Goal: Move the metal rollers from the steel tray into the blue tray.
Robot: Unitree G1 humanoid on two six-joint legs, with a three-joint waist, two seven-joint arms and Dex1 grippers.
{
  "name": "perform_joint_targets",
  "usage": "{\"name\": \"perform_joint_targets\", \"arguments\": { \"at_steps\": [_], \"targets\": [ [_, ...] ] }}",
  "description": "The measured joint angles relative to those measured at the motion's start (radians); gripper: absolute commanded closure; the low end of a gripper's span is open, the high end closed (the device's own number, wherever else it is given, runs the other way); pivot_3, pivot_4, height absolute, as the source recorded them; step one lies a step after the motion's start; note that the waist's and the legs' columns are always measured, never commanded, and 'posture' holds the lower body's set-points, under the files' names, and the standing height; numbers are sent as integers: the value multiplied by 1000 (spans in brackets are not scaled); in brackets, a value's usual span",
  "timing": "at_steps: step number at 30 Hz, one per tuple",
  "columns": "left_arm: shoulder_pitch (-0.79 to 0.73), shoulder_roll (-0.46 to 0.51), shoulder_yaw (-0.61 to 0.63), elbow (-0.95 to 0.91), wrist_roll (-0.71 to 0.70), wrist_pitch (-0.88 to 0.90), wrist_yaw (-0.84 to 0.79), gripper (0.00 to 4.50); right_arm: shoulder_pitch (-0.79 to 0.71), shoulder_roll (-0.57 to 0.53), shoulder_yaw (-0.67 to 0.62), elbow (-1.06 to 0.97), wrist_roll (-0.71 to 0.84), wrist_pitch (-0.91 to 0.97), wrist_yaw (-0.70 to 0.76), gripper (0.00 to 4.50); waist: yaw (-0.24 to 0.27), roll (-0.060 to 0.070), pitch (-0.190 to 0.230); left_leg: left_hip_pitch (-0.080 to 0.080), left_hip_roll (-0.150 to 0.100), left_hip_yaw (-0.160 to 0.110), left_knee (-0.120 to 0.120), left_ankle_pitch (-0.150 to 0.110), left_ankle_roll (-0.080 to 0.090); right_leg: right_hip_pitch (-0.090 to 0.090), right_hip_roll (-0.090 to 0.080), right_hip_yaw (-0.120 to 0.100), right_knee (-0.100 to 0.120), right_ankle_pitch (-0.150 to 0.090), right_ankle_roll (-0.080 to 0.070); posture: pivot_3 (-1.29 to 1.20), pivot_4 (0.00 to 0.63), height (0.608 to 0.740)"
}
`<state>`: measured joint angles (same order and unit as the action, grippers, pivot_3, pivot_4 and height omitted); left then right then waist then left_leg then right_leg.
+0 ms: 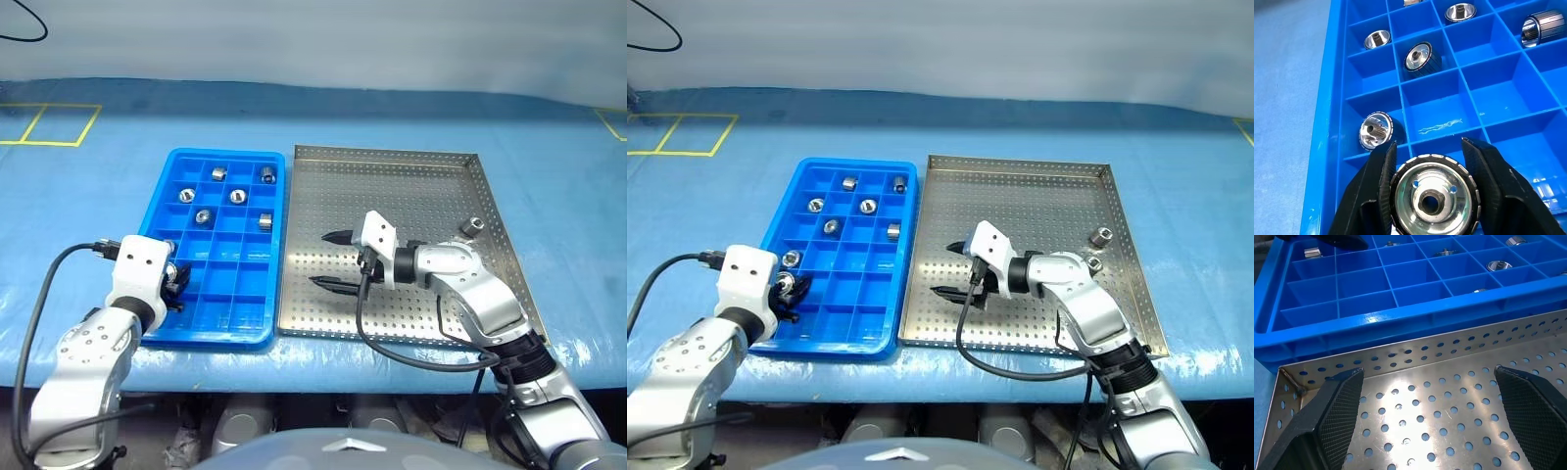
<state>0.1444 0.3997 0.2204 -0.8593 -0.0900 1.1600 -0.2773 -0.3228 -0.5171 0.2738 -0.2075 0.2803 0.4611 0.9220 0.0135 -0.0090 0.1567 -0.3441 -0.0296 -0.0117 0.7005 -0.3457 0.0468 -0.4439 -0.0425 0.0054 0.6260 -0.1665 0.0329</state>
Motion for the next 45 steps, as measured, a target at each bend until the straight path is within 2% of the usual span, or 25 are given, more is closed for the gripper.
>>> {"name": "perform_joint_targets", "arguments": {
  "at_steps": [3, 6, 11, 15, 22, 24, 27, 30, 34, 39, 45],
  "targets": [
    [-5, 0, -6, 28, -1, -14, 0, 2474, 1, 0, -1, -2, 0, 0, -5, 0, -2, 0, 0, 0, 0, 0, 0, 0, 0, 0, 0, 0, 0, 0, 0, 7, 150, 740],
    [-5, 2, -17, 51, -2, -22, -1, 1736, 8, -3, -3, -4, 0, 0, -8, 0, -2, 0, 0, 0, 0, 0, 0, 0, 0, 0, 0, -1, 0, 0, 0, -2, 150, 740],
    [-16, 6, -33, 80, 0, -50, 1, 71, 23, -6, -6, -12, 0, 0, -12, 0, -3, 0, 0, 0, 0, 0, 0, 0, 0, 0, 0, -1, 0, 0, -1, -10, 150, 740],
    [-45, -14, -30, 82, -7, -67, 15, 25, 25, -6, -6, -25, 0, 0, -14, 0, -3, 0, 0, 0, 0, -1, 0, 0, 0, 0, 0, -1, 0, 0, -1, -10, 150, 740],
    [-85, -93, 2, 73, -118, -243, -37, 25, 27, 5, -69, -27, -21, -18, -109, 0, -2, 0, 0, -1, 0, -1, 0, 0, 0, 0, -1, -2, 0, -1, -1, -10, 150, 740],
    [-97, -103, -38, 69, -152, -288, -64, 25, 13, 9, -114, 6, -51, -16, -183, 0, -1, 0, 0, -1, 0, -1, 0, 0, 0, 0, -1, -1, 0, -1, -2, -46, 150, 740],
    [-127, -101, -166, 80, -165, -351, -110, 25, 4, -34, -153, 50, -112, 7, -256, 0, -1, 0, 0, -1, -2, -1, 0, 0, 0, 1, -2, -1, -1, -2, -4, -66, 150, 740],
    [-170, -96, -291, 143, -155, -416, -141, 25, 19, -56, -177, 60, -132, 42, -285, 0, -16, 0, 0, -1, -1, 0, 0, 0, 1, 0, -1, 0, 0, -2, -4, -107, 150, 740],
    [-252, -99, -398, 254, -118, -494, -154, 25, 74, -65, -197, 15, -124, 89, -293, 0, -36, 1, 0, -1, 0, 1, 0, 0, 1, 0, 0, 0, 0, -1, -1, -154, 150, 740],
    [-310, -107, -439, 349, -113, -555, -176, 25, 167, -82, -230, -111, -70, 132, -268, 0, -62, 1, 0, 0, 1, 3, 0, -1, 2, 0, 1, 2, 0, 0, 1, -214, 150, 740],
    [-327, -104, -461, 393, -111, -590, -204, 25, 223, -85, -262, -144, -60, 162, -290, 0, -92, 1, 0, 1, 1, 6, 0, -1, 4, 0, 2, 5, -1, 1, 3, -243, 150, 740]
  ]
}}
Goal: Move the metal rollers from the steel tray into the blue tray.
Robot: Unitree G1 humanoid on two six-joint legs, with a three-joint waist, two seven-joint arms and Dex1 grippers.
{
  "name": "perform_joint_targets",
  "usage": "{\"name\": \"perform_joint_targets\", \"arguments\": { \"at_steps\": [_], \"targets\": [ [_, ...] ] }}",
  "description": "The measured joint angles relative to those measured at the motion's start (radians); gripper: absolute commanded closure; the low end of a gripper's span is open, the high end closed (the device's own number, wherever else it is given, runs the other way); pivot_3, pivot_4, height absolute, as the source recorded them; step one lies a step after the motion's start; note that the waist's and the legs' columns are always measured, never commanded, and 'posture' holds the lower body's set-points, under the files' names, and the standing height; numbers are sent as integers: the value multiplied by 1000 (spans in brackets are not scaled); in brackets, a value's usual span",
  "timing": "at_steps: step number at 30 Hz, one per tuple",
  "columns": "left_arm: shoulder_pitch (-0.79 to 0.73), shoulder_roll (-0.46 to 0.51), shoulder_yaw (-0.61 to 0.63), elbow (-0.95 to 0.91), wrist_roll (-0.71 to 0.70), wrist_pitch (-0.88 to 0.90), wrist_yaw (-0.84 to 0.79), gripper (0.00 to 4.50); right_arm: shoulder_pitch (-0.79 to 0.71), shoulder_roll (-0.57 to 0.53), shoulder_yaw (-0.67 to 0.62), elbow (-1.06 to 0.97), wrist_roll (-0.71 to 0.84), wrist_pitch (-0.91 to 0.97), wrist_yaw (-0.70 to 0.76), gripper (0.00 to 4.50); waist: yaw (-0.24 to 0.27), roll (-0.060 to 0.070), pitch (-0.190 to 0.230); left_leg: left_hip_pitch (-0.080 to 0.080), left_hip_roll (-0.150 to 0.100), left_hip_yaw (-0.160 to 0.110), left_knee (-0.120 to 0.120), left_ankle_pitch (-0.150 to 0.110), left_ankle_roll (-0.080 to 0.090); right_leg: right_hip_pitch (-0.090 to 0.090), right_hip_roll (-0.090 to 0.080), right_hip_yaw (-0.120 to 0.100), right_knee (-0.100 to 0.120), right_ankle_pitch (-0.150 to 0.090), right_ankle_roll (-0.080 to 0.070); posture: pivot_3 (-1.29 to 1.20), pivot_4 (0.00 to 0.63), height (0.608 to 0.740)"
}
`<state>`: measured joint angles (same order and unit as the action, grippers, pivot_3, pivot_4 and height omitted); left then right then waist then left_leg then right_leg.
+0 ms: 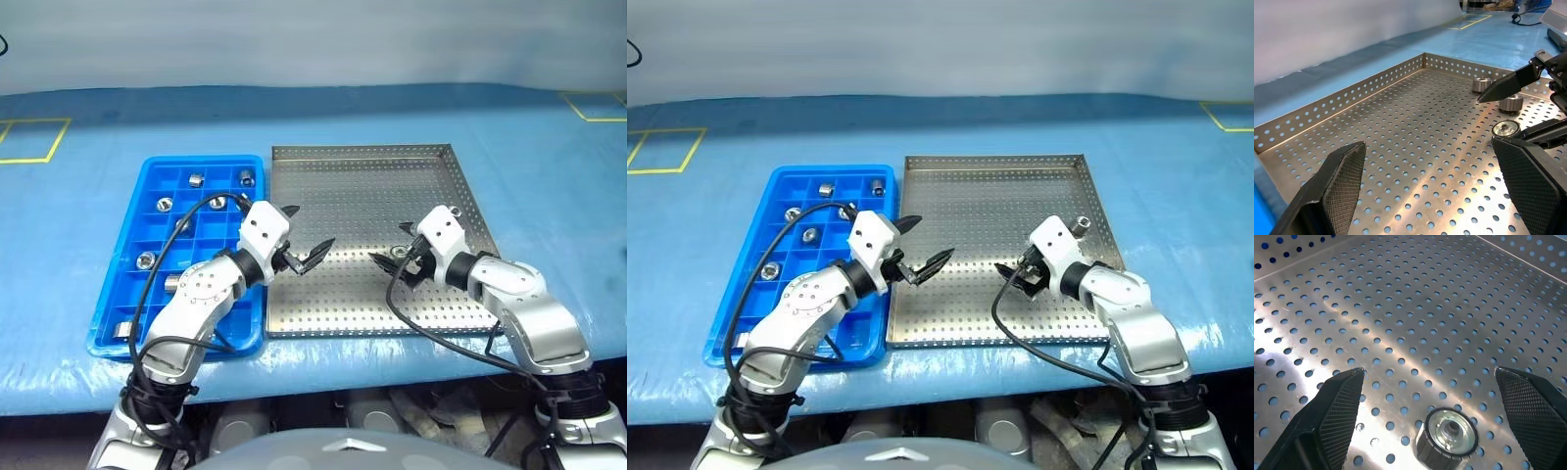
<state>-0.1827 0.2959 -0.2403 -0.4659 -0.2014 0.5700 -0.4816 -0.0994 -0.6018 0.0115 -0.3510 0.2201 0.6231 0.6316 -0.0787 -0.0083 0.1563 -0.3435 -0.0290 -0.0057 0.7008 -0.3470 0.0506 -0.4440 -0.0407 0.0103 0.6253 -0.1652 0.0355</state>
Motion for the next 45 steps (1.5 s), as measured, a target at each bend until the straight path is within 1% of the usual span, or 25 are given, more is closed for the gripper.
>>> {"name": "perform_joint_targets", "arguments": {
  "at_steps": [6, 16, 19, 20, 25, 26, 37, 41, 43, 45],
  "targets": [
    [-9, 0, -12, 7, -5, -15, -25, 25, 7, 16, 0, 24, 0, 3, -28, 0, -15, 0, 0, 1, 0, 1, 0, 0, 0, 0, 1, 1, 0, 0, 0, -238, 150, 740],
    [12, 9, -15, 3, -5, -18, -37, 25, -7, 32, 21, 113, -22, 12, -51, 0, -15, 0, 0, 0, 1, 1, 0, 0, 0, 0, 2, 2, 0, 0, 0, -226, 150, 740],
    [13, 9, -15, 0, -5, -18, -35, 0, -29, 43, 21, 128, -23, 12, -62, 582, -16, 0, 0, 1, 1, 2, 0, 0, 0, 0, 2, 2, 0, 1, 1, -206, 150, 740],
    [14, 9, -15, -1, -3, -19, -35, 0, -34, 47, 21, 139, -25, 12, -66, 967, -15, 0, 0, 1, 1, 2, 0, 0, 0, 0, 2, 2, 0, 1, 1, -205, 150, 740],
    [22, 13, -15, -2, -2, -19, -30, 0, -34, 59, 21, 147, -25, 12, -72, 2591, -12, 0, 0, 0, 1, 2, 0, 0, 0, -1, 2, 3, 0, 1, 1, -205, 150, 740],
    [22, 14, -15, -2, -1, -19, -29, 0, -34, 60, 21, 147, -26, 12, -72, 2787, -12, 0, 0, 0, 1, 2, 0, 0, 0, -1, 1, 3, 0, 1, 1, -205, 150, 740],
    [24, 19, -15, -2, -1, -19, -21, 0, -35, 62, 20, 146, -20, 12, -75, 2789, -12, 0, 0, 1, 1, 2, 0, 0, 0, -1, 1, 3, 0, 1, 1, -206, 150, 740],
    [32, 28, -2, -21, -4, -18, -21, 0, -41, 88, 19, 133, -7, -1, -71, 2789, -15, 0, 0, 1, 1, 2, 0, 0, 0, -1, 2, 3, 0, 1, 1, -188, 150, 740],
    [50, 40, 22, -44, -17, -10, -21, 0, -59, 99, 21, 113, 0, -4, -68, 2789, -16, 0, 0, 1, 2, 2, 0, 0, 0, -1, 2, 3, 0, 1, 1, -166, 150, 740],
    [104, 81, 90, -98, -47, 11, -22, 0, -107, 115, 34, 91, 7, -10, -57, 2789, -23, 1, 0, 1, 3, 2, 0, 0, 0, -2, 3, 3, 1, 1, 1, -144, 150, 740]
  ]
}}
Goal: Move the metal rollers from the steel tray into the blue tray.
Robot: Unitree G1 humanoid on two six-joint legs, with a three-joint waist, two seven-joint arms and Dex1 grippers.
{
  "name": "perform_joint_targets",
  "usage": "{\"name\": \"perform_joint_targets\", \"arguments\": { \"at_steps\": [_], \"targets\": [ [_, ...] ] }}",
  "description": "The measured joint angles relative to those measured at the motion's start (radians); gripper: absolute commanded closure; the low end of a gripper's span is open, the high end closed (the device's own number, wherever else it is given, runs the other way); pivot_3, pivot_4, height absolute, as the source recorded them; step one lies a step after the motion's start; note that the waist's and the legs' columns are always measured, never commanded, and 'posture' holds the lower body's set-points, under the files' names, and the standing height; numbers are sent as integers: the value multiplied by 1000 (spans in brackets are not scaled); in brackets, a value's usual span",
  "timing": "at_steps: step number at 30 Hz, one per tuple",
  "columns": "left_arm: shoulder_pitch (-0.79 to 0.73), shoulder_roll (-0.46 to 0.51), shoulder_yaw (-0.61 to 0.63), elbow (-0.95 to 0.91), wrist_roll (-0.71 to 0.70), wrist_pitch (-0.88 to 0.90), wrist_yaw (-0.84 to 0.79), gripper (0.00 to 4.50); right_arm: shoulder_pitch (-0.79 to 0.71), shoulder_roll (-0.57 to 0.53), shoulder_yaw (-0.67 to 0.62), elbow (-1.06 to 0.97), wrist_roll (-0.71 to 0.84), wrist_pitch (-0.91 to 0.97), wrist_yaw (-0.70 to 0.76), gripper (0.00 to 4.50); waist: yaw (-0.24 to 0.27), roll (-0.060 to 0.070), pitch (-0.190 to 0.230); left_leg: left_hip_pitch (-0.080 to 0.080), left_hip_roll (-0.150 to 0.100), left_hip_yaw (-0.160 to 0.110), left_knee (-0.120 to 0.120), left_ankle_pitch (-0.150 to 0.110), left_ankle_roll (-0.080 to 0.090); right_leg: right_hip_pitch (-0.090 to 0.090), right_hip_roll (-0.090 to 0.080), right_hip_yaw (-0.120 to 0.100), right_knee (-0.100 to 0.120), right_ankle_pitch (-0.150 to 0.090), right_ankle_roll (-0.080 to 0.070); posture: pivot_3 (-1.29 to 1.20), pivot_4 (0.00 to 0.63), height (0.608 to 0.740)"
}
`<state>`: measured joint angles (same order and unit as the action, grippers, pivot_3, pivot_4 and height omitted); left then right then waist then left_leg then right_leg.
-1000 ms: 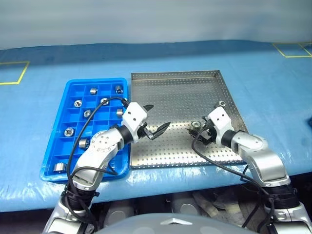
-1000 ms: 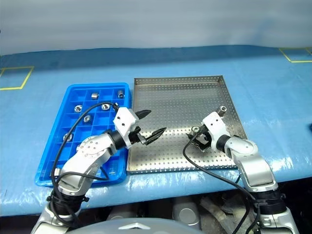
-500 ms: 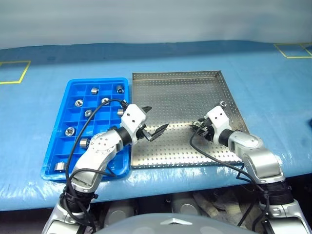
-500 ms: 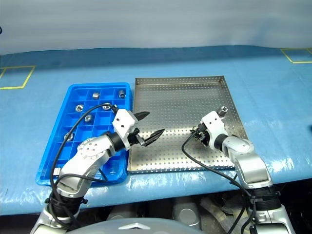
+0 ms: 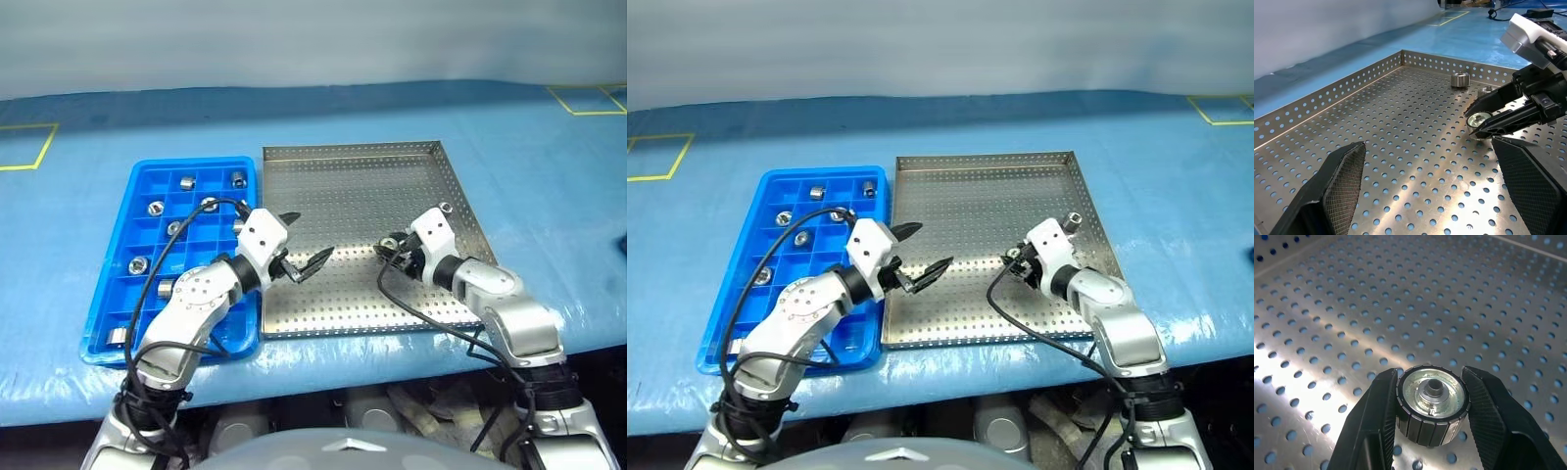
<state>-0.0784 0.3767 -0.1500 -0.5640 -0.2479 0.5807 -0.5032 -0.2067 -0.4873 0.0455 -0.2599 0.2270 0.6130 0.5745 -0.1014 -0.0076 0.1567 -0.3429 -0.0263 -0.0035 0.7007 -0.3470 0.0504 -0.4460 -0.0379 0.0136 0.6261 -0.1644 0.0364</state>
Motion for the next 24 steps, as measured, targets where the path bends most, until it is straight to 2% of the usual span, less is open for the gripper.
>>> {"name": "perform_joint_targets", "arguments": {
  "at_steps": [4, 7, 12, 19, 24],
  "targets": [
    [95, 71, 156, -94, -31, 52, 20, 0, -82, 46, 54, -19, 11, -22, 24, 2789, 13, 0, 0, 0, 0, -2, 0, 0, 0, 0, 1, -2, 0, 0, -1, -85, 150, 740],
    [197, 115, 293, -178, -36, 108, 49, 0, -165, 123, 123, 14, 16, -44, 52, 2789, 20, 0, 0, 0, 0, -2, -1, 1, -2, 0, 0, -2, 0, 0, -1, -23, 150, 740],
    [341, 115, 497, -295, -39, 158, 102, 0, -306, 251, 237, 183, 6, -127, 109, 2789, 64, -1, 0, -1, -1, -4, -1, 1, -2, 0, -2, -5, -1, -1, -2, 89, 150, 740],
    [534, 22, 595, -421, -42, 173, 161, 0, -450, 393, 298, 438, -17, -252, 190, 2789, 119, -1, 0, -2, -2, -10, -3, 0, -4, 1, -4, -13, -1, -3, -6, 225, 150, 740],
    [653, -22, 588, -440, -43, 95, 212, 0, -509, 470, 317, 612, -33, -335, 249, 2789, 150, -1, 0, -3, -2, -19, -5, 2, -10, 1, -3, -19, 0, -7, -12, 286, 150, 740]
  ]
}}
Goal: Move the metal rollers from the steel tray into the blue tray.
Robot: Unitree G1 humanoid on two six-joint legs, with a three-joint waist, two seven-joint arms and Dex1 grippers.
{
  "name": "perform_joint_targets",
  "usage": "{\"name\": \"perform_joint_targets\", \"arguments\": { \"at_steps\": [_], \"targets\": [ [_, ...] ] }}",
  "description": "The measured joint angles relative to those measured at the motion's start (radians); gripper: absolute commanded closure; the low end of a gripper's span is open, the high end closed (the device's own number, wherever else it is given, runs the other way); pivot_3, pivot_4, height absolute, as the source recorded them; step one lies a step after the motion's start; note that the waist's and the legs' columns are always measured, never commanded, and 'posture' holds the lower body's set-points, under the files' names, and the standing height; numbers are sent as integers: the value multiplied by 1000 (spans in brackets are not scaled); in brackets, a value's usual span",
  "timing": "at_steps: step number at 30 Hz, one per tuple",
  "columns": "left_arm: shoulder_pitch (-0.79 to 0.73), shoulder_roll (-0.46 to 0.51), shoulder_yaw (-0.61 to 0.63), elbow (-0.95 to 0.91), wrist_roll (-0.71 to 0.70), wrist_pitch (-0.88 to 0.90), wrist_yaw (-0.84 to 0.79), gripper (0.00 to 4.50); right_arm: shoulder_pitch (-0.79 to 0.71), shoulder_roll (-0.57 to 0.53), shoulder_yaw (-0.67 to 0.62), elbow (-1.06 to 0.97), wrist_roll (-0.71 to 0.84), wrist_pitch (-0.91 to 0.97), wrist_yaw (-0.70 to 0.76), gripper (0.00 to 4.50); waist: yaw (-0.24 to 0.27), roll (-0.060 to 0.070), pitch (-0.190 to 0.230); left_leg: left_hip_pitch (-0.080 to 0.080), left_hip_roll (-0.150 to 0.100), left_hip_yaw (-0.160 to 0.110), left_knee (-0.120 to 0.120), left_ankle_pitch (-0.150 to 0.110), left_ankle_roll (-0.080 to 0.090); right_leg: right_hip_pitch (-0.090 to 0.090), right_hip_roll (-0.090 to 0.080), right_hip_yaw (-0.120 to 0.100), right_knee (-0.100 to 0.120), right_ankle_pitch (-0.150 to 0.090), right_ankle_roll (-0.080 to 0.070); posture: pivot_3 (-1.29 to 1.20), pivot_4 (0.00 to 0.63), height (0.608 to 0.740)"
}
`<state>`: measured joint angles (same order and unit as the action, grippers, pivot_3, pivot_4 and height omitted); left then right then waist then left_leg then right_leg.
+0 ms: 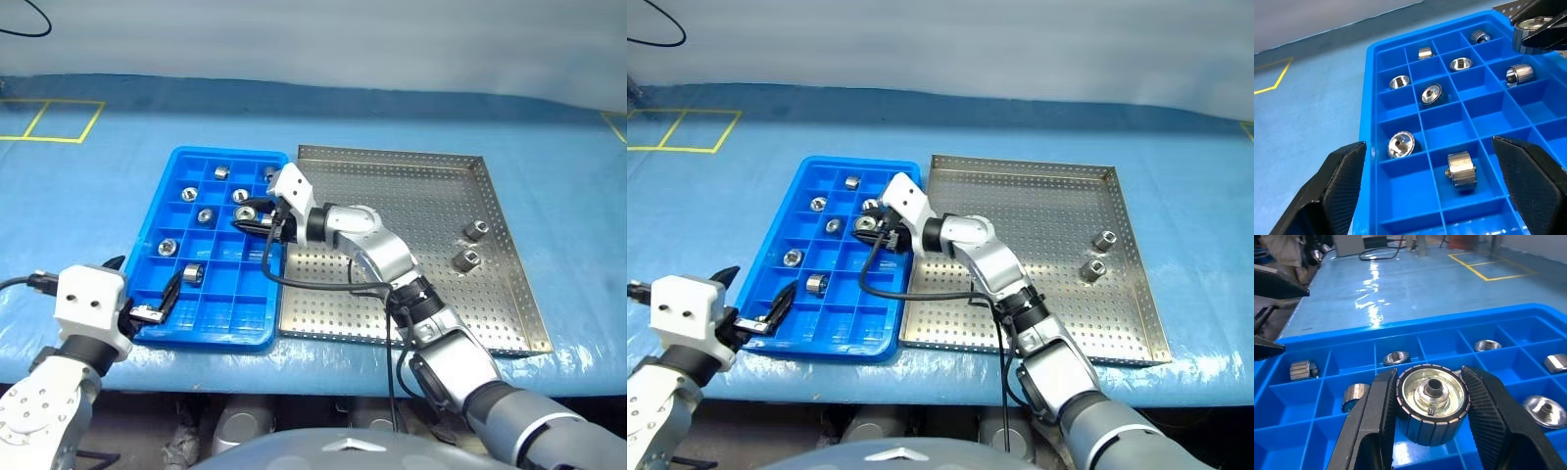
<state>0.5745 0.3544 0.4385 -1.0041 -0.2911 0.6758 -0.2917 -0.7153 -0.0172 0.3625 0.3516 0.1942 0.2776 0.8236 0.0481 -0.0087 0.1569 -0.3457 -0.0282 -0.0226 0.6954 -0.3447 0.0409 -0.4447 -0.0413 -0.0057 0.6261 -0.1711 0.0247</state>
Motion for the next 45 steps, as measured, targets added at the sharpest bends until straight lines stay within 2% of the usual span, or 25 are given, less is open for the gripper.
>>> {"name": "perform_joint_targets", "arguments": {
  "at_steps": [10, 25, 27, 29, 32, 40, 45],
  "targets": [
    [47, 6, -76, -1, -5, -74, 85, 0, -64, 87, 6, 221, -47, -34, 49, 2789, 25, 0, 0, 0, 2, -11, -6, 6, -11, 0, 5, -7, 2, -5, -9, 299, 150, 740],
    [-26, 59, -106, -1, -29, -42, 119, 0, -89, 112, -49, 312, -74, -97, 24, 2789, 22, 0, 0, 1, 3, -16, -13, 9, -15, 0, 11, -8, 2, -5, -9, 238, 150, 740],
    [-40, 60, -109, -1, -31, -27, 118, 0, -89, 107, -50, 309, -74, -96, 30, 2046, 20, 1, 0, 1, 3, -16, -13, 9, -16, 0, 11, -8, 2, -6, -9, 238, 150, 740],
    [-59, 61, -113, -1, -31, -15, 116, 0, -88, 101, -54, 301, -73, -94, 42, 1559, 18, 1, 0, 1, 3, -17, -12, 9, -16, 0, 11, -8, 2, -6, -9, 218, 150, 740],
    [-91, 68, -120, -1, -31, 2, 114, 0, -86, 106, -79, 285, -63, -93, 31, 594, 12, 0, 0, 1, 3, -17, -12, 9, -16, 0, 11, -8, 2, -5, -9, 201, 150, 740],
    [-154, 77, -145, 10, -32, 21, 93, 0, -57, 93, -136, 214, -53, -96, -34, 594, -1, 1, 0, 0, 3, -18, -12, 9, -16, 0, 10, -8, 2, -5, -9, 161, 150, 740],
    [-265, 84, -242, 52, -33, 22, 69, 0, 14, -27, -182, 23, -69, -67, -115, 594, 0, 1, 0, 0, 1, -20, -12, 9, -16, 1, 5, -10, 1, -5, -9, 96, 150, 740]
  ]
}}
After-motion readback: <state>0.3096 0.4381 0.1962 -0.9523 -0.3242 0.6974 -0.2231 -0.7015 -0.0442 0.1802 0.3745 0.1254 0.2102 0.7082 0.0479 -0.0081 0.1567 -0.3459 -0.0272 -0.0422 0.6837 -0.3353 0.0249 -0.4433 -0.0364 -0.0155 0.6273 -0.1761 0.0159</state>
